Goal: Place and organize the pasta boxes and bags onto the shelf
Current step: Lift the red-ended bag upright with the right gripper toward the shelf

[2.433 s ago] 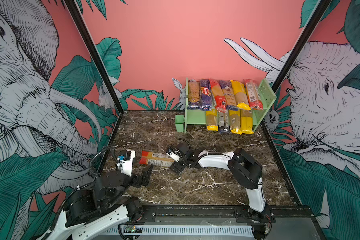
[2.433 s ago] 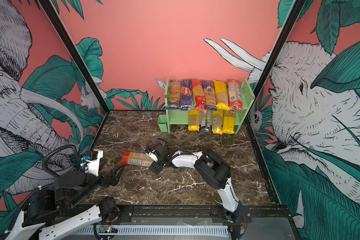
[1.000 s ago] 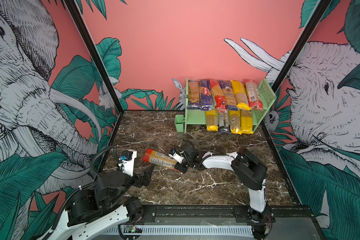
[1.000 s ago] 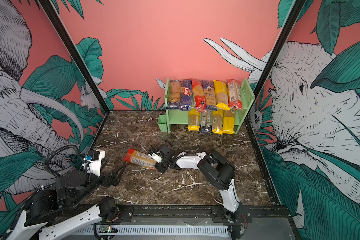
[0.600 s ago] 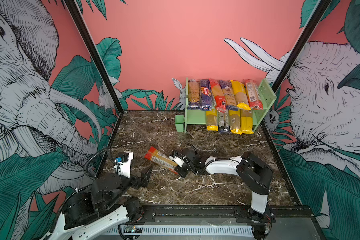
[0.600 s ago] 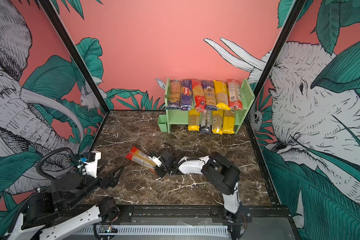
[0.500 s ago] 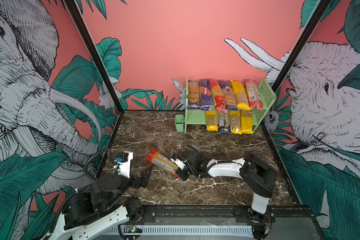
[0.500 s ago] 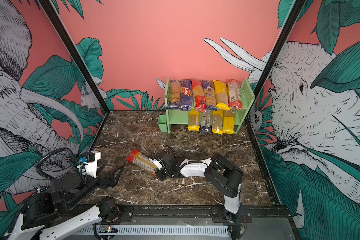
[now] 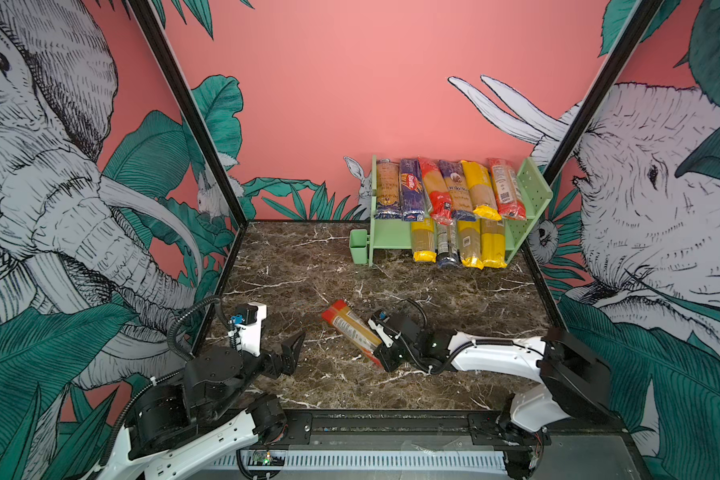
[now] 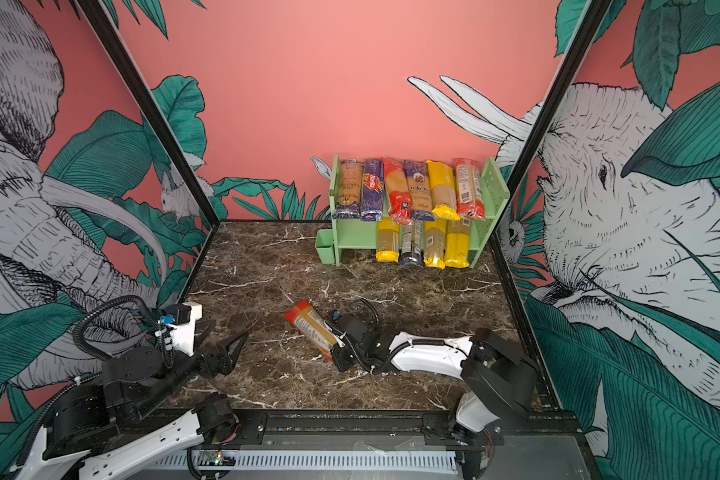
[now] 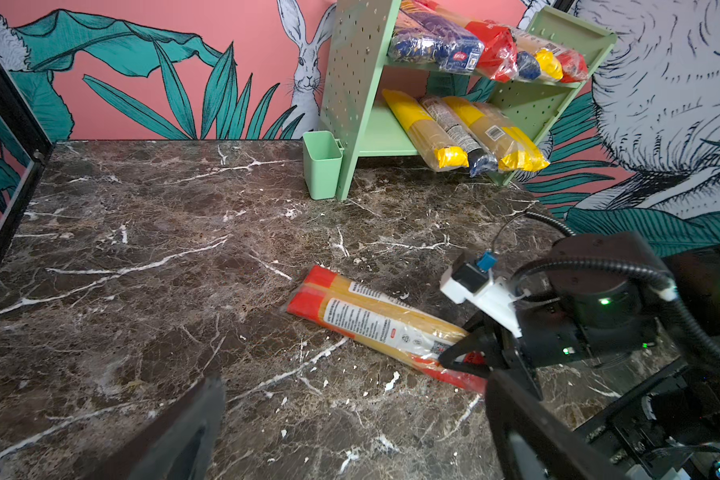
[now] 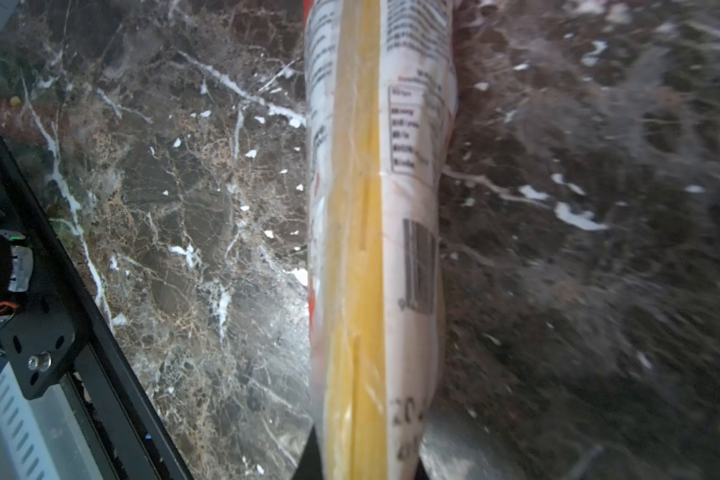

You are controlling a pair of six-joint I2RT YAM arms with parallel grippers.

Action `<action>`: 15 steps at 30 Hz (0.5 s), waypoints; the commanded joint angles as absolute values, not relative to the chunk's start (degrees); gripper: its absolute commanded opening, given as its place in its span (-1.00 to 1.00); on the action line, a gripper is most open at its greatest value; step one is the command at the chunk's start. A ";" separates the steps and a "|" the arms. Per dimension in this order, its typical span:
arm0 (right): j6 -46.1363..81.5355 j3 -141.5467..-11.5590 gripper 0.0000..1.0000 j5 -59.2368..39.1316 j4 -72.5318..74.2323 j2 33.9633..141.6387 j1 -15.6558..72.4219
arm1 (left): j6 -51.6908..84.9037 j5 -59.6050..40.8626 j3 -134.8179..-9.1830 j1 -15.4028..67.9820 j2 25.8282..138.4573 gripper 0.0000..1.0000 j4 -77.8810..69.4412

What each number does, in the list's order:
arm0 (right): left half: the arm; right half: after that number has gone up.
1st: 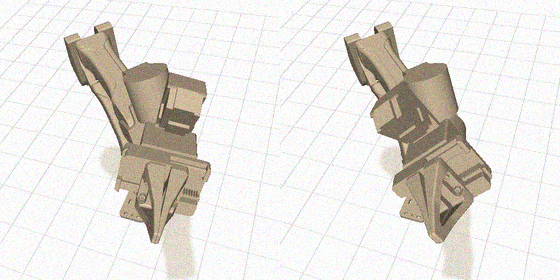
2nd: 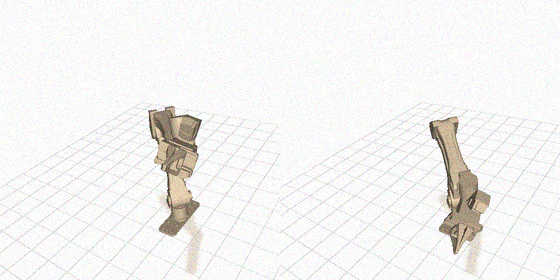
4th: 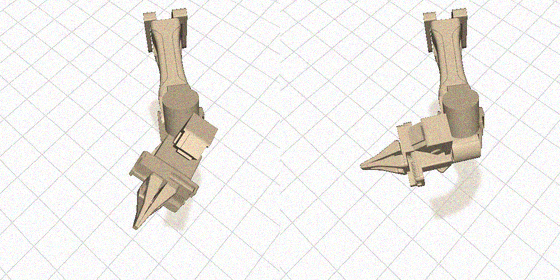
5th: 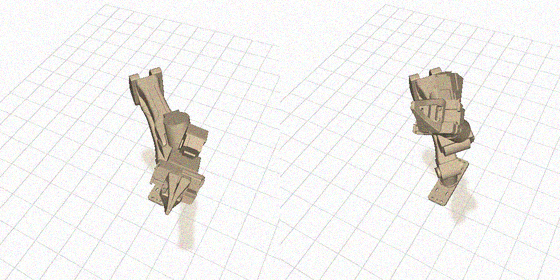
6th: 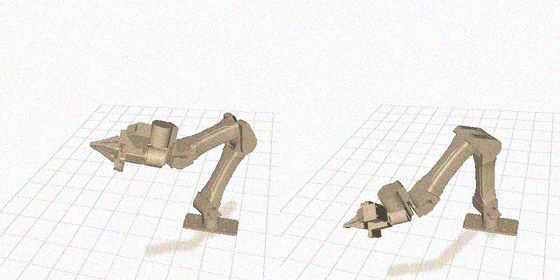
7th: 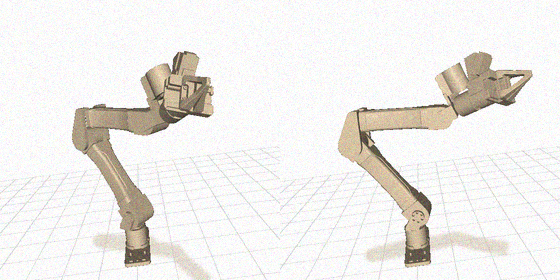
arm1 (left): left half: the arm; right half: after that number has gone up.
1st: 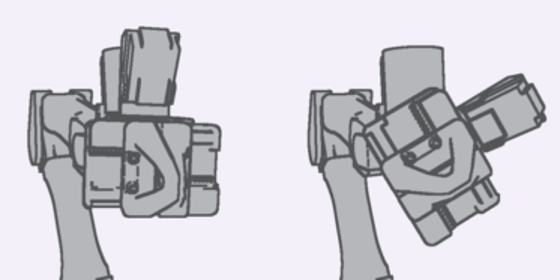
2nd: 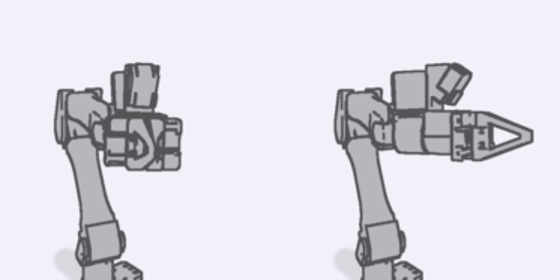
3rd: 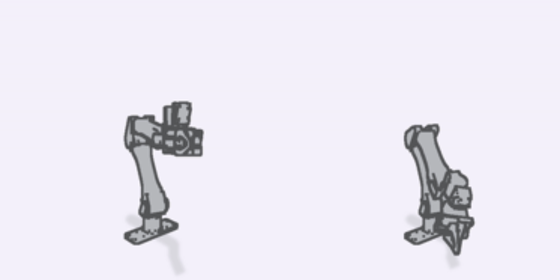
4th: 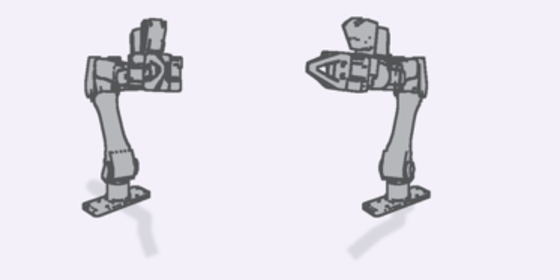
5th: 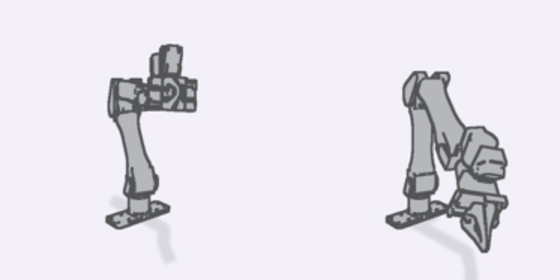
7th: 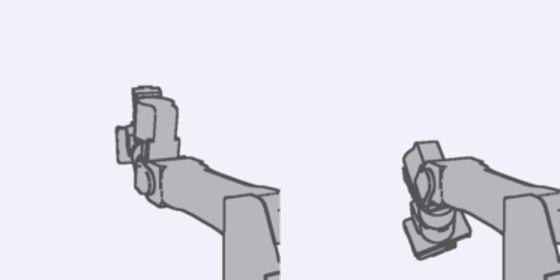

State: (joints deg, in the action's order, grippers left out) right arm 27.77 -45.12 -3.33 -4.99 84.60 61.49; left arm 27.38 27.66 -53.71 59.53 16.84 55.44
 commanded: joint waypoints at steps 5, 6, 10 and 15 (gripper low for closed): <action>26.80 -47.44 -1.00 8.05 -3.92 71.48 61.11 | 26.36 27.60 -53.28 59.33 18.16 0.96 53.87; 26.59 -47.54 -1.00 8.78 -4.86 70.18 60.98 | 26.12 27.31 -53.10 59.33 18.55 0.96 53.34; 26.37 -47.72 -1.00 12.12 -7.99 65.30 60.45 | 24.48 25.31 -51.98 59.33 21.29 0.96 50.15; 25.58 -48.99 -1.00 15.28 -12.00 60.56 59.13 | 21.97 22.68 -50.88 59.28 27.71 0.97 45.17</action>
State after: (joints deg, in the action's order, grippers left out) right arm 26.98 -45.19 9.52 -17.67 64.36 59.99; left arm 24.01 24.73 -51.88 59.53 24.51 49.71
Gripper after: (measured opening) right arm 0.115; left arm 0.983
